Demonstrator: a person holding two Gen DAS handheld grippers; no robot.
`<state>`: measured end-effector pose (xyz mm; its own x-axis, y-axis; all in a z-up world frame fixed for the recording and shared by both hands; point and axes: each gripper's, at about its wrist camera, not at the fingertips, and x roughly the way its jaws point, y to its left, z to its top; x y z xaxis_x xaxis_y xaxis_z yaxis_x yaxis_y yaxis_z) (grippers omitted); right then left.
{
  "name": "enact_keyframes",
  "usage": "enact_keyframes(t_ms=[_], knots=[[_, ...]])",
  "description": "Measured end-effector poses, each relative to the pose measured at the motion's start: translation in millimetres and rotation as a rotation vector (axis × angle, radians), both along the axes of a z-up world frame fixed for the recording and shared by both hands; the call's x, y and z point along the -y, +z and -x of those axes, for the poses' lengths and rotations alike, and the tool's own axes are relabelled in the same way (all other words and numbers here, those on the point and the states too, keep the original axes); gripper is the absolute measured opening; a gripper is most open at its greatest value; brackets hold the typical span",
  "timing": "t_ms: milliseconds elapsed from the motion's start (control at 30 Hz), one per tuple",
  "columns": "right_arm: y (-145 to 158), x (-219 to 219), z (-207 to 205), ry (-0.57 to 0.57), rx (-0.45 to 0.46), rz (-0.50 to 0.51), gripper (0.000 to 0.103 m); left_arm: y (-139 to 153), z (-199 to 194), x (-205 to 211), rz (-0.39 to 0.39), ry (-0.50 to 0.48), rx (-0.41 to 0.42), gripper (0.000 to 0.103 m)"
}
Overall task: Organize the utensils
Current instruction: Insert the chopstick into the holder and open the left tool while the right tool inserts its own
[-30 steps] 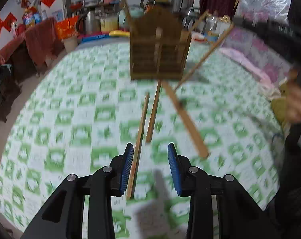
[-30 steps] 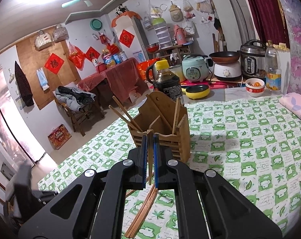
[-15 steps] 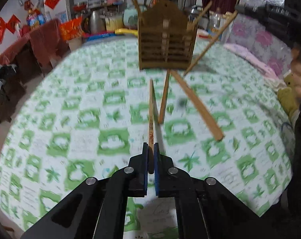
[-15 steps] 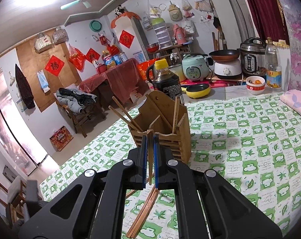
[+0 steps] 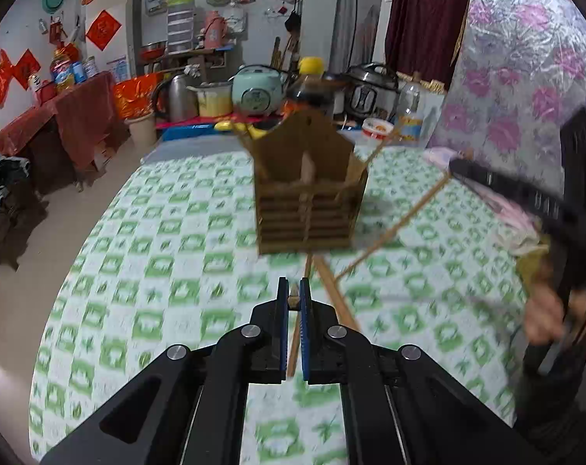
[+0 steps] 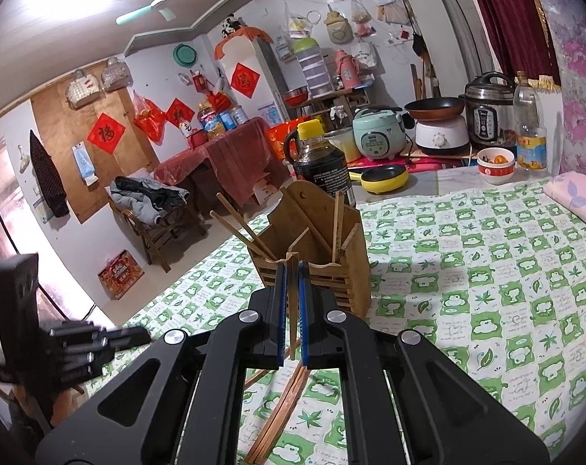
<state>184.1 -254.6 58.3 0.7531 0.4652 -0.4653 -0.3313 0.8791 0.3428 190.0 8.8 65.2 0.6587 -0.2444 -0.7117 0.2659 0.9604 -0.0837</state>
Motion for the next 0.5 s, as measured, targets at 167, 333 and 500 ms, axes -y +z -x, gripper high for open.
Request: enact_keyframes(t_ms=[167,333,500], knots=[[0.5,5.3,1.5,-0.015,0.014,-0.008,0.007,24.1,-22.8,18.1,0.008,-0.02,0.055,0.006],[10.3,9.7,2.6,-0.03,0.041,-0.013,0.007,51.4,-35.7,24.4,0.031,-0.035,0.096,0.006],[45.6,3.8,-2.6,-0.034,0.095,0.036,0.007,93.7,-43.9,20.7,0.021,-0.029,0.157,0.006]])
